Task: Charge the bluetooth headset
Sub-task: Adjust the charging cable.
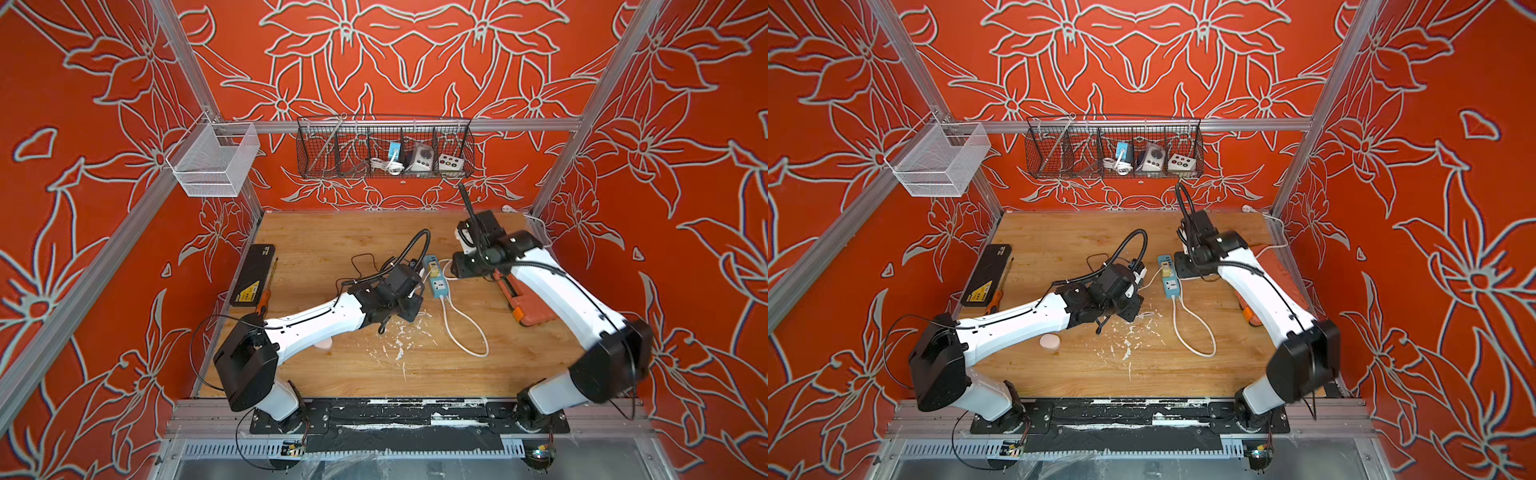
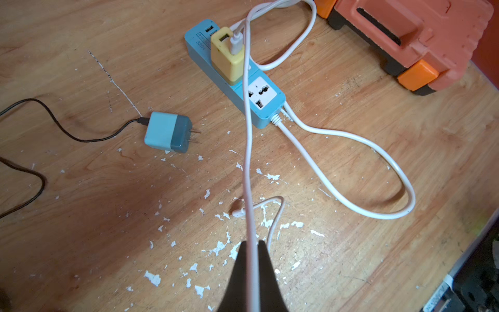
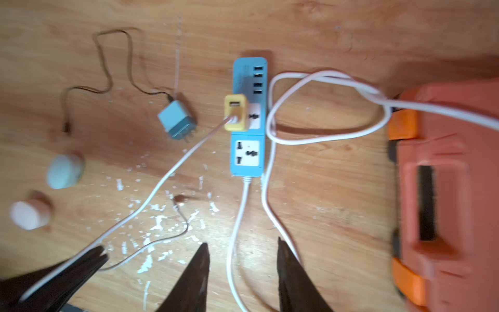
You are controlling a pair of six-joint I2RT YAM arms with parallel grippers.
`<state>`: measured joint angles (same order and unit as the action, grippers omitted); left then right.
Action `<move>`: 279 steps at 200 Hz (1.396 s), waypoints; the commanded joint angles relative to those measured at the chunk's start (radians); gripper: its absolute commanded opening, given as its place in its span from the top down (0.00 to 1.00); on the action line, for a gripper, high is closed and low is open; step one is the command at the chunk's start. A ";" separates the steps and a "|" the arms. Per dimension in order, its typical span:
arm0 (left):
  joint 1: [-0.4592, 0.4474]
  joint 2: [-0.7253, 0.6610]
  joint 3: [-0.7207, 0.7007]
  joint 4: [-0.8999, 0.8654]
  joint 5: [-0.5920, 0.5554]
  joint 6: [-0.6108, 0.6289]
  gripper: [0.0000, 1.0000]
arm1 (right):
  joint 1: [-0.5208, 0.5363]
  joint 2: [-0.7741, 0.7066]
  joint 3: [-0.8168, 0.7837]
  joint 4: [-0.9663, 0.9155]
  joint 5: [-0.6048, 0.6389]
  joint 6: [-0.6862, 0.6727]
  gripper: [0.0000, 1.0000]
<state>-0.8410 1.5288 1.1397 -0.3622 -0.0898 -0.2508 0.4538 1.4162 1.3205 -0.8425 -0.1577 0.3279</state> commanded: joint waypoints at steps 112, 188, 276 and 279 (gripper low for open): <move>0.122 0.023 0.185 -0.185 0.310 0.023 1.00 | 0.232 -0.341 -0.604 0.649 -0.158 -0.085 0.39; 0.152 0.069 0.280 -0.300 0.445 0.076 1.00 | 0.283 -0.309 -0.620 0.712 -0.170 -0.267 0.39; 0.170 0.077 0.298 -0.327 0.478 0.093 1.00 | 0.331 -0.183 -0.545 0.707 -0.163 -0.301 0.67; 0.171 0.075 0.298 -0.327 0.478 0.092 1.00 | 0.332 -0.183 -0.545 0.708 -0.165 -0.298 0.71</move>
<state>-0.6746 1.5940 1.4193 -0.6682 0.3607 -0.1799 0.7761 1.2316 0.7433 -0.1612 -0.3298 0.0490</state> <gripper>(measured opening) 0.047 0.392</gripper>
